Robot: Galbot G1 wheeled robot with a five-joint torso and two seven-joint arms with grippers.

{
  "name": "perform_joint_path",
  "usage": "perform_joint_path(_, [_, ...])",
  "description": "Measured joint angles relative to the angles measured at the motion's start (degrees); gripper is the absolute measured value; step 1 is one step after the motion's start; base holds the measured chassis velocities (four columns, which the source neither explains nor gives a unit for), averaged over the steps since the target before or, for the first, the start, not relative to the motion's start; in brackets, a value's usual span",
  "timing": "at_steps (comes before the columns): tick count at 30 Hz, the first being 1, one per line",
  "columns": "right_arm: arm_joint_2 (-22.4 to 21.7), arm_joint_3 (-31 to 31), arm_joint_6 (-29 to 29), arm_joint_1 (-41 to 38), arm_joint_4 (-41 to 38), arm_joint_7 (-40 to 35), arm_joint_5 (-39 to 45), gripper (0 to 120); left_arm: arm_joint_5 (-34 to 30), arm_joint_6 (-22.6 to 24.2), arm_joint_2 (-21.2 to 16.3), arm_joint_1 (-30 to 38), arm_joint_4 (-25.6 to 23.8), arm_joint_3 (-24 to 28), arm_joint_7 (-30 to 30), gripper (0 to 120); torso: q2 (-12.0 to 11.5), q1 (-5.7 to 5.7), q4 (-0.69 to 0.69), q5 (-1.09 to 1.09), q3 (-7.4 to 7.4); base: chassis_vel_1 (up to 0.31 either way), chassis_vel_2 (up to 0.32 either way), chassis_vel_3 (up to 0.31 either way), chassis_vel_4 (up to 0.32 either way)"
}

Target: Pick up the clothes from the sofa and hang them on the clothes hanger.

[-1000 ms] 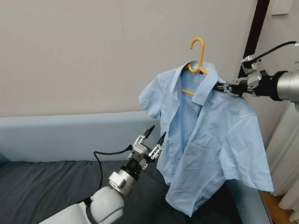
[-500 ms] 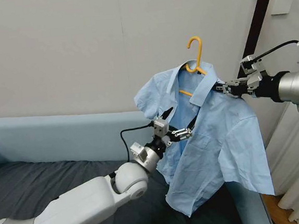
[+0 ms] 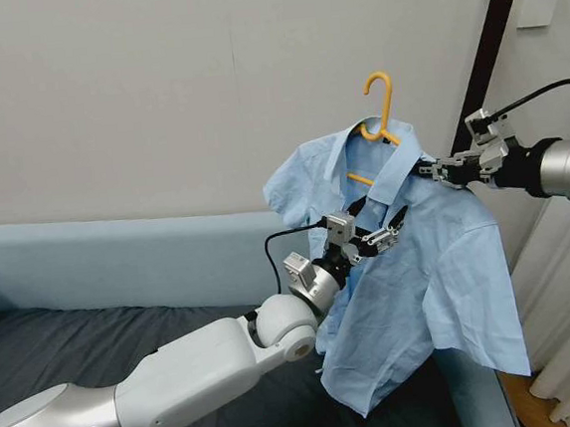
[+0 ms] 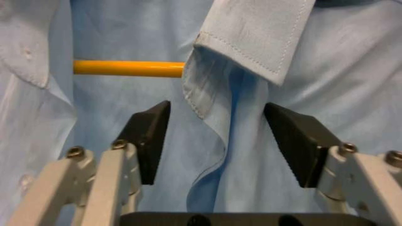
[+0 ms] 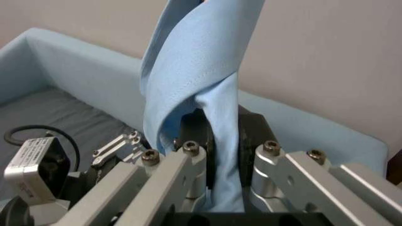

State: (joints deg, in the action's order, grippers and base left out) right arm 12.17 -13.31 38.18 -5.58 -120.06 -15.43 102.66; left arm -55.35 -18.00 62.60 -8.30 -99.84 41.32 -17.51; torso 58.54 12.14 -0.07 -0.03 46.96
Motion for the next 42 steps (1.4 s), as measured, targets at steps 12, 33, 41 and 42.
perform_joint_path(12, [0.6, 0.0, 0.0, 0.9, 0.6, 0.4, -1.2, 7, 0.3, -0.3, -2.7, -2.6, -1.8, -1.3, -1.3, 62, 0.0, 0.0, 0.01, -0.01, 0.0, 0.0, 0.0, 0.0, 0.0])
perform_joint_path(33, [-0.2, 0.0, -0.2, 1.0, -0.2, 0.5, -1.1, 7, -1.2, -1.7, -0.4, -1.7, 0.2, -1.2, -0.1, 0, 0.0, 0.0, 0.01, 0.0, 0.0, 0.0, 0.0, 0.0, 0.0])
perform_joint_path(41, [-0.5, 0.0, -0.2, 1.4, 0.3, 3.0, -5.5, 7, 0.5, -0.6, -2.7, 1.9, -0.6, -0.6, 0.1, 0, 0.0, 0.0, -0.01, -0.01, 0.0, 0.0, 0.0, 0.0, 0.0])
perform_joint_path(42, [-0.6, -0.1, -0.2, 1.5, 0.5, 3.5, -6.4, 7, 1.5, -0.2, -3.7, 3.0, -0.8, -0.3, 0.5, 0, 0.0, 0.0, -0.01, -0.01, 0.0, 0.0, 0.0, 0.0, 0.0])
